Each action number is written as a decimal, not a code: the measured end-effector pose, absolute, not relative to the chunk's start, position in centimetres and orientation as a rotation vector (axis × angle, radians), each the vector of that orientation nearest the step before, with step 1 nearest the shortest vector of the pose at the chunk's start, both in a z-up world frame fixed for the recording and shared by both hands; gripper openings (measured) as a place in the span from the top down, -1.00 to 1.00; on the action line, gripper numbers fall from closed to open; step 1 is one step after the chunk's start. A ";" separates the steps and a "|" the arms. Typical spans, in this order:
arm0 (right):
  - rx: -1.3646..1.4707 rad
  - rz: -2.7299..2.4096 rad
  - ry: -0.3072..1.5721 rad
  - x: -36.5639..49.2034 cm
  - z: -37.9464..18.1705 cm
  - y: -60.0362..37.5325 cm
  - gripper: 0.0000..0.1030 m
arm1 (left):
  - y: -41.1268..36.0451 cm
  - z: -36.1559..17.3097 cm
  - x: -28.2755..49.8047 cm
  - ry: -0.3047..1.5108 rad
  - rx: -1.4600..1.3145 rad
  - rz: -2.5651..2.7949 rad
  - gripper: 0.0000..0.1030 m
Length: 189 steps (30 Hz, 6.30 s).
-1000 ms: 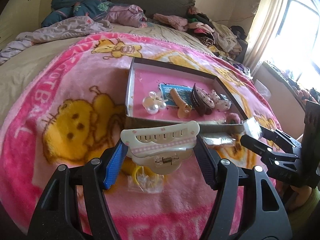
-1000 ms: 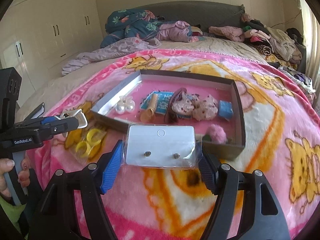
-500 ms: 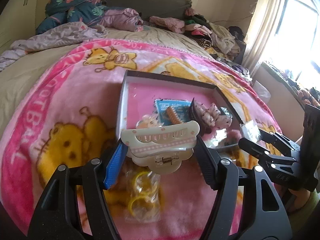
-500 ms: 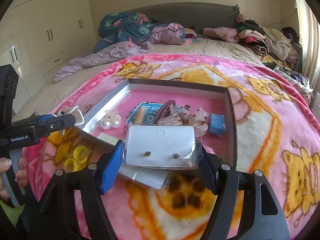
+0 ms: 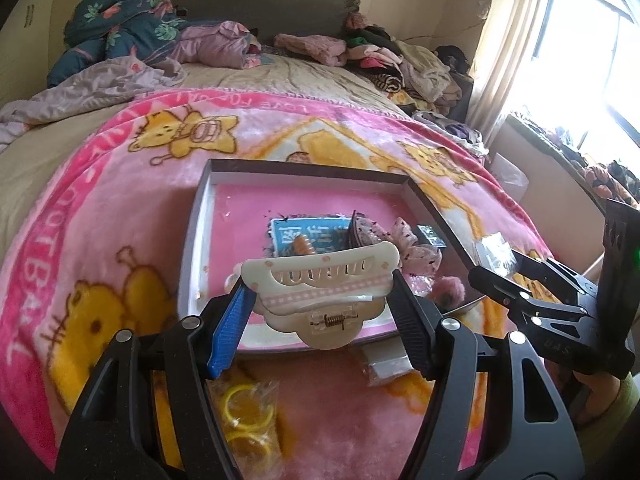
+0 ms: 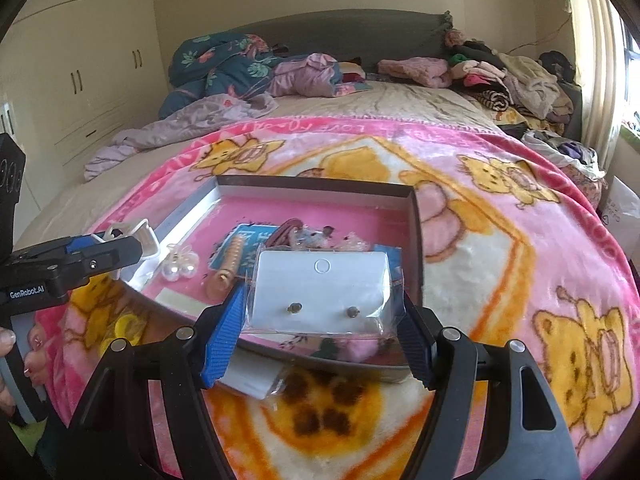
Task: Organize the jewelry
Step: 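Carry the earring card and white hair claw into the tray and open both tools, then withdraw both tools from the tray toward the remaining accessories, then grasp the clear plastic packet with the right tool while the left tool grasps the yellow hair-tie bag, then carry the plastic packet and hair-tie bag into the tray and open both tools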
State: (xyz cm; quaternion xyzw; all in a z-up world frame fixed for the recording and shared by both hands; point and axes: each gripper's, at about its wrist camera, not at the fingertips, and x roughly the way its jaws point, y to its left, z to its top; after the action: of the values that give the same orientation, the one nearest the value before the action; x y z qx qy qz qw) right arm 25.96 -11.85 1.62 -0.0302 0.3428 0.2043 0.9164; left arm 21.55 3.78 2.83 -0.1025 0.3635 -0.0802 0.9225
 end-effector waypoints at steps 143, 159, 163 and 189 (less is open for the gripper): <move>-0.456 0.563 0.718 21.3 -6.1 -4.2 -0.36 | 6.0 -4.8 14.2 0.911 -0.186 -0.006 -0.17; -0.243 0.674 0.809 21.8 -5.4 -4.9 0.04 | 6.5 -4.7 13.9 0.899 -0.238 -0.036 0.29; -0.218 0.689 0.817 21.0 -4.9 -5.2 0.04 | 6.5 -3.8 13.4 0.878 -0.243 -0.045 0.29; -0.151 0.538 0.715 21.3 -0.4 -11.5 0.04 | 2.3 1.7 16.4 0.791 -0.170 -0.137 0.29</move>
State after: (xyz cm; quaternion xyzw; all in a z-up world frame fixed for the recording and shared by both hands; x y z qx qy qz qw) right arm 21.30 -11.49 -0.41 -0.0727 0.3454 0.2600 0.8988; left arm 16.36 2.27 1.72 -0.0825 0.3847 -0.0664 0.9170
